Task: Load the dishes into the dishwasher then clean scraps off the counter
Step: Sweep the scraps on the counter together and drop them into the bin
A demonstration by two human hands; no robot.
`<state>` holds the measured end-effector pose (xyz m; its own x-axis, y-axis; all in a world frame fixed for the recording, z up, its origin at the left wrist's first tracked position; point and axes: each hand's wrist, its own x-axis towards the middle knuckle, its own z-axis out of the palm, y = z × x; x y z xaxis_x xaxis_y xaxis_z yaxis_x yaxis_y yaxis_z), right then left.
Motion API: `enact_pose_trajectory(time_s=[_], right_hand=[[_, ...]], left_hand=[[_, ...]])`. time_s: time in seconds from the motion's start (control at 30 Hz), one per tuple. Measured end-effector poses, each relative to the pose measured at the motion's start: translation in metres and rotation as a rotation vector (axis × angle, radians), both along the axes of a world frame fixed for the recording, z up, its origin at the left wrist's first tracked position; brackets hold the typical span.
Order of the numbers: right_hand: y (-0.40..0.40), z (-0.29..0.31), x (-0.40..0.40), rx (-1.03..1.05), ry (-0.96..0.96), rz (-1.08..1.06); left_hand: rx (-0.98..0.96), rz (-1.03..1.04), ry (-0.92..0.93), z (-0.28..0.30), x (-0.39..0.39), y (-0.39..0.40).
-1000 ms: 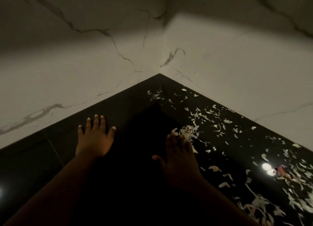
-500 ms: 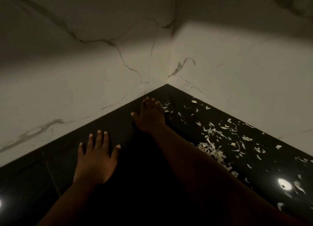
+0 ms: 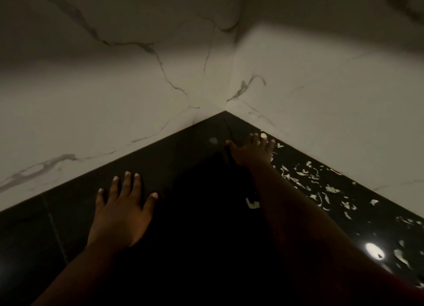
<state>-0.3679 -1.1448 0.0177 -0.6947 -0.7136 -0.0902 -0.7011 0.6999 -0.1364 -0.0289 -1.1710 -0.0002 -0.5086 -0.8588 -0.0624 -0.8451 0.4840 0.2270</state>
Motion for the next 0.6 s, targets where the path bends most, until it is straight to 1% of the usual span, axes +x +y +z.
enact_pose_trajectory(time_s=[0.13,0.27,0.37,0.47,0.53,0.6], right_hand=[[0.046,0.0,0.006,-0.004,-0.087,-0.235],[0.078,-0.002,0.026,0.005,-0.144,-0.36],[0.102,-0.003,0.037,0.038,-0.156,-0.394],[0.123,-0.001,0.045,0.093,-0.179,-0.353],[0.132,0.001,0.049,0.116,-0.171,-0.316],[0.134,0.006,0.05,0.164,-0.139,-0.279]], left_hand=[[0.001,-0.026,-0.001,0.001,0.001,-0.001],[0.005,-0.027,-0.03,0.003,0.0,0.001],[0.013,-0.027,-0.021,0.005,-0.001,0.002],[0.032,0.037,-0.05,0.014,-0.009,0.01],[0.074,0.078,-0.082,0.022,-0.031,0.02],[0.1,0.015,-0.075,0.023,-0.066,0.033]])
